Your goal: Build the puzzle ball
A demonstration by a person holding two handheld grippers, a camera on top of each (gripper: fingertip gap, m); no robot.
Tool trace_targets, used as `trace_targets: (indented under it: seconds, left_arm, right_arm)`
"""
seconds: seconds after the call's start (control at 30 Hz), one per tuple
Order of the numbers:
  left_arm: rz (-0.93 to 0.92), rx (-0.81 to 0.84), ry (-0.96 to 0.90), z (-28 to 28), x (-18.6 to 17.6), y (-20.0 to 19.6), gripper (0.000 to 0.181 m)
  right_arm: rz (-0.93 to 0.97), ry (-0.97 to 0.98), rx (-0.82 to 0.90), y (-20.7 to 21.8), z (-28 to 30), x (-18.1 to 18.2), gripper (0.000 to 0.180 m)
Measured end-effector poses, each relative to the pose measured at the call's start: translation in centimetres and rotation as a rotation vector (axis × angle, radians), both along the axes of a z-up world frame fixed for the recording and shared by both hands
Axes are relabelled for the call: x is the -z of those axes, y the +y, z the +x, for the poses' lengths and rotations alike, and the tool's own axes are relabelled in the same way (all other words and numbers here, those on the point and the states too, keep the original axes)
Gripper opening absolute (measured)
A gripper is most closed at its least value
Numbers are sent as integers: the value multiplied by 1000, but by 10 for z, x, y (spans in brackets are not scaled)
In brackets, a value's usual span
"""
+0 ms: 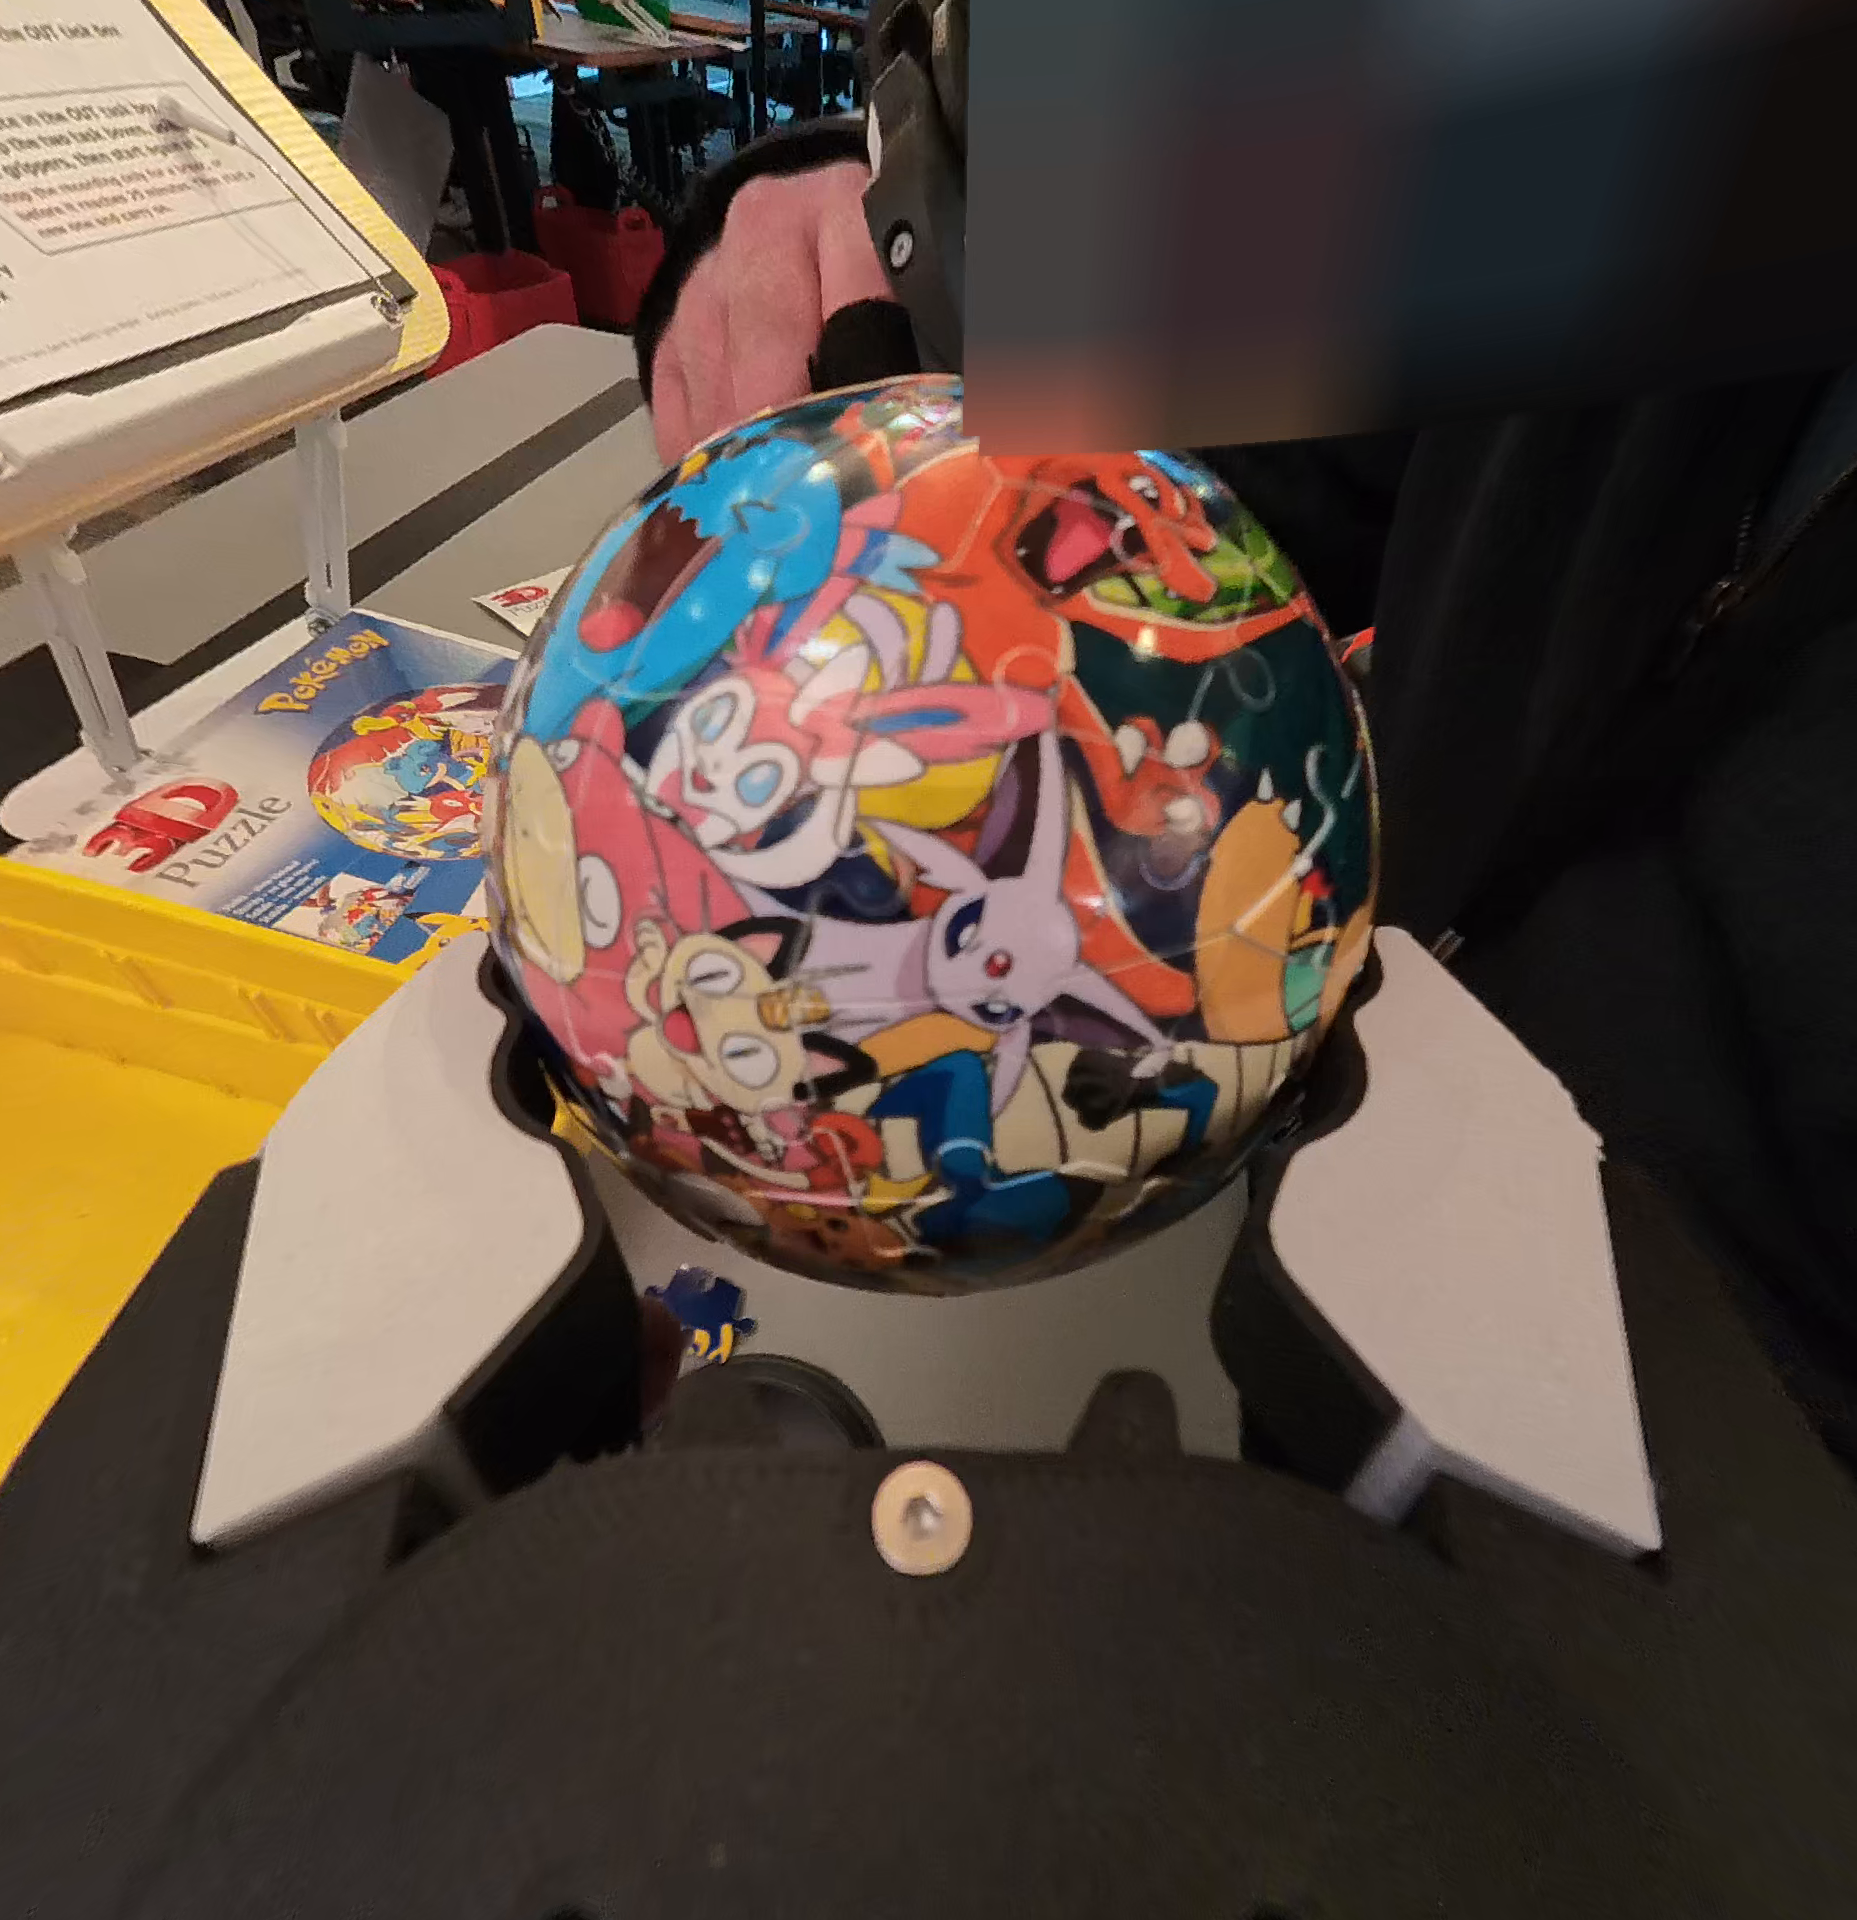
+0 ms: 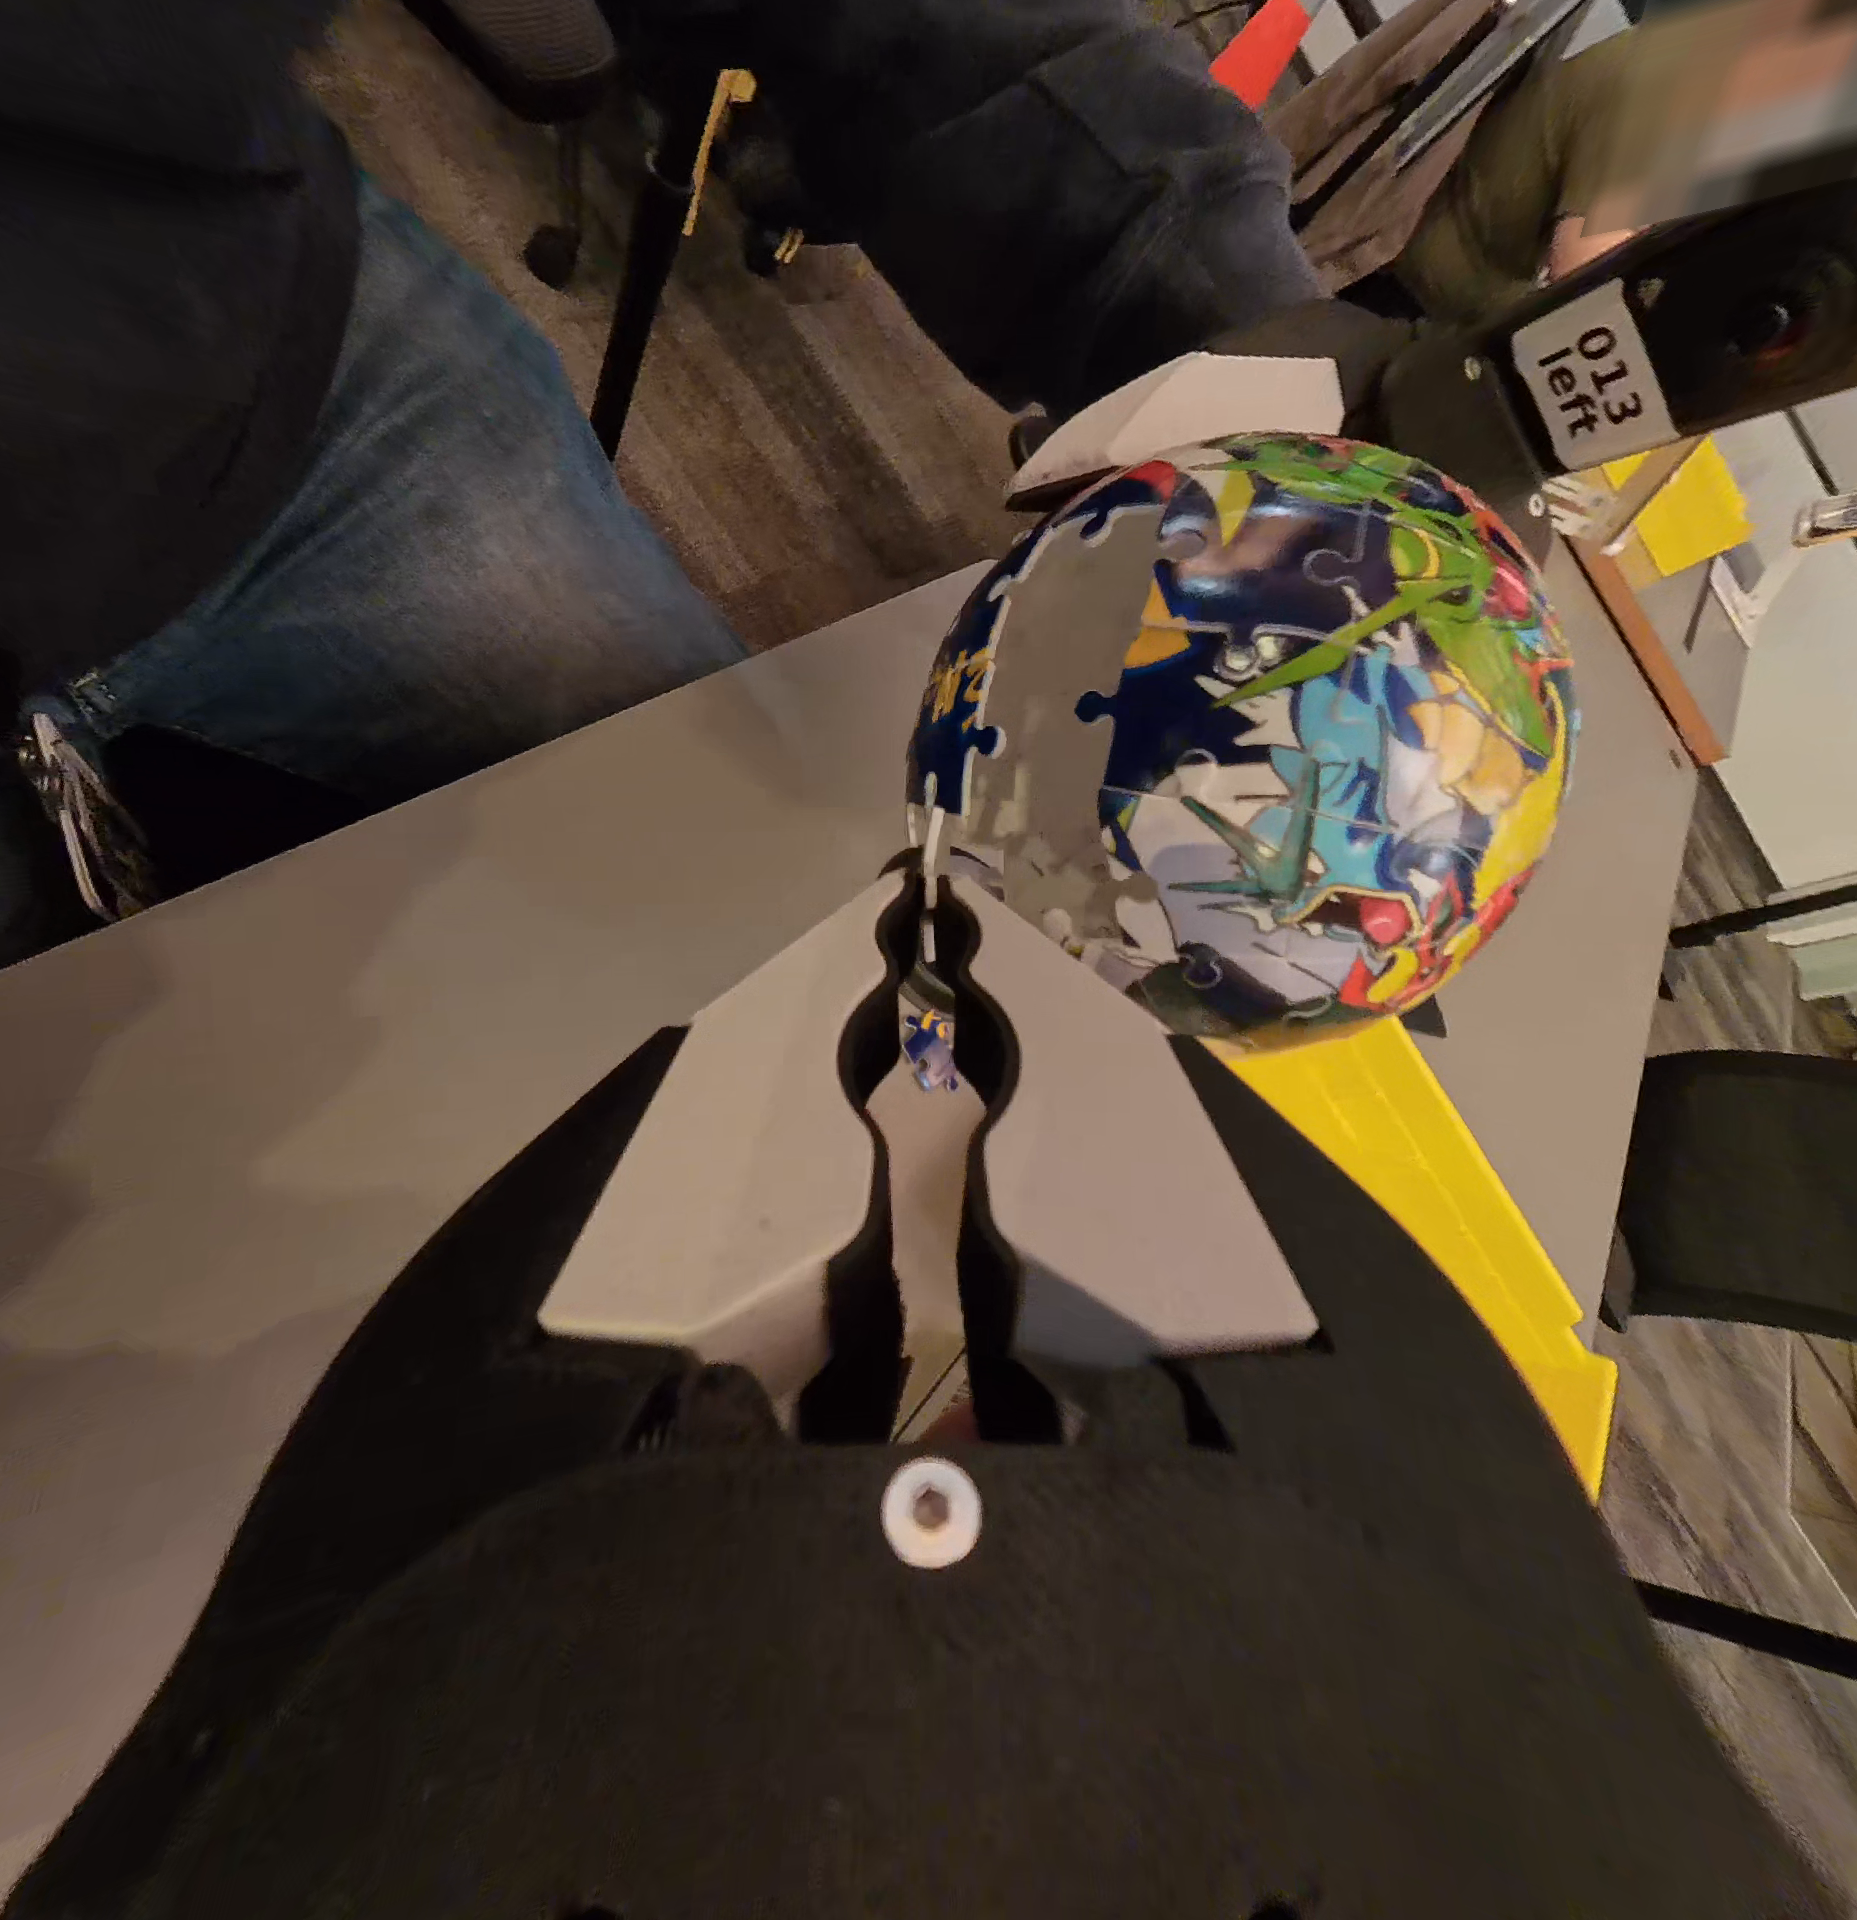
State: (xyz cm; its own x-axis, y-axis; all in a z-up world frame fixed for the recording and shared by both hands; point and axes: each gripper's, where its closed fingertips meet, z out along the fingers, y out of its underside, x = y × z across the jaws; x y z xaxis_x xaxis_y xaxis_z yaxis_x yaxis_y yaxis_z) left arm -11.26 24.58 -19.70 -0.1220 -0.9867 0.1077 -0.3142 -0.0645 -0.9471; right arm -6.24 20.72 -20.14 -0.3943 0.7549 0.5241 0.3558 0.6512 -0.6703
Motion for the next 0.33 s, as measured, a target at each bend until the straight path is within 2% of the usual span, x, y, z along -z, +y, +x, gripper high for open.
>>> trace_targets:
  seconds: [0.2, 0.33]
  left_arm:
    - [31, -37, 35, -5, 8, 7, 140]
    - [111, -98, 191, -17, 36, 20, 140]
  right_arm:
    - [-35, 8, 51, -2, 15, 15, 0]
    - [-61, -1, 108, 0, 22, 43, 0]
